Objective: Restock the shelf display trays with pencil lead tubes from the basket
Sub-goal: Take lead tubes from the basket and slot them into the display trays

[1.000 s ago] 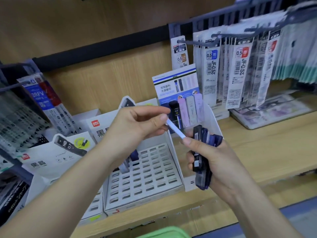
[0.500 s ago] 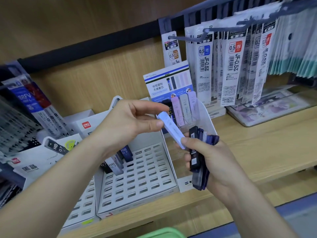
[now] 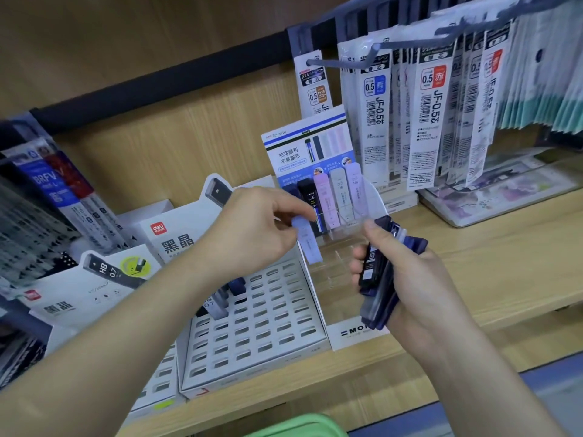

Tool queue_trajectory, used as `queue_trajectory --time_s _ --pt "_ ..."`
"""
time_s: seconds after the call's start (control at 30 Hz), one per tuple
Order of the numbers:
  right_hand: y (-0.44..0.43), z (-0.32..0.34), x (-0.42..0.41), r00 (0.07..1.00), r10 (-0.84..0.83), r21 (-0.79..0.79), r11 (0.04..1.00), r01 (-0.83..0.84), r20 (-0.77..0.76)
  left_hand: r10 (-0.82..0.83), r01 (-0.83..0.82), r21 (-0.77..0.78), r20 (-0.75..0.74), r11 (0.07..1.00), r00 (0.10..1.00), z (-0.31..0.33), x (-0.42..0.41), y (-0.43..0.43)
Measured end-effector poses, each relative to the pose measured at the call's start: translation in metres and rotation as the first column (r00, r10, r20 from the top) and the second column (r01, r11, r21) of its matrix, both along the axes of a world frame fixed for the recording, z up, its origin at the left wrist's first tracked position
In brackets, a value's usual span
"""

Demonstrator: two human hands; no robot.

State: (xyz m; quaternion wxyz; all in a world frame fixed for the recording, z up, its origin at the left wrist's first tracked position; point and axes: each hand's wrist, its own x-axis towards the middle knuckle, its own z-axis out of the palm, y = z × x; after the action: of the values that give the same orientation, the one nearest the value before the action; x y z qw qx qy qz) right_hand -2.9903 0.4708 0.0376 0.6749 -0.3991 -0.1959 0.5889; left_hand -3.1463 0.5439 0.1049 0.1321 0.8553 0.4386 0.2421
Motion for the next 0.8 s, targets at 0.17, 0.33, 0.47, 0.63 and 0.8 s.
queue_trajectory --time_s 0.17,0.33,0.47,0.63,0.8 --pt "0.001 0.0 0.002 0.998 0.003 -0.012 1.0 -0.004 -0.07 -0.015 0.031 0.127 -0.127 0.991 0.992 0.001 0.006 0.004" --pt "0.0 0.005 0.006 0.962 0.106 0.0 0.994 -0.11 -0.251 0.039 0.025 0.26 -0.241 0.965 0.97 -0.003 0.009 0.008" --pt "-0.002 0.009 0.006 0.924 0.154 0.054 0.988 -0.144 -0.349 0.062 0.019 0.325 -0.239 0.946 0.969 -0.012 0.007 0.011" --pt "-0.003 0.007 0.0 0.924 0.244 0.076 0.97 -0.231 -0.295 0.115 -0.123 0.12 0.071 0.985 0.991 -0.013 0.011 -0.011" --pt "-0.003 0.003 -0.006 0.948 0.273 0.072 0.962 -0.264 -0.162 0.138 0.078 -0.45 0.428 0.889 0.893 -0.02 0.018 -0.036"
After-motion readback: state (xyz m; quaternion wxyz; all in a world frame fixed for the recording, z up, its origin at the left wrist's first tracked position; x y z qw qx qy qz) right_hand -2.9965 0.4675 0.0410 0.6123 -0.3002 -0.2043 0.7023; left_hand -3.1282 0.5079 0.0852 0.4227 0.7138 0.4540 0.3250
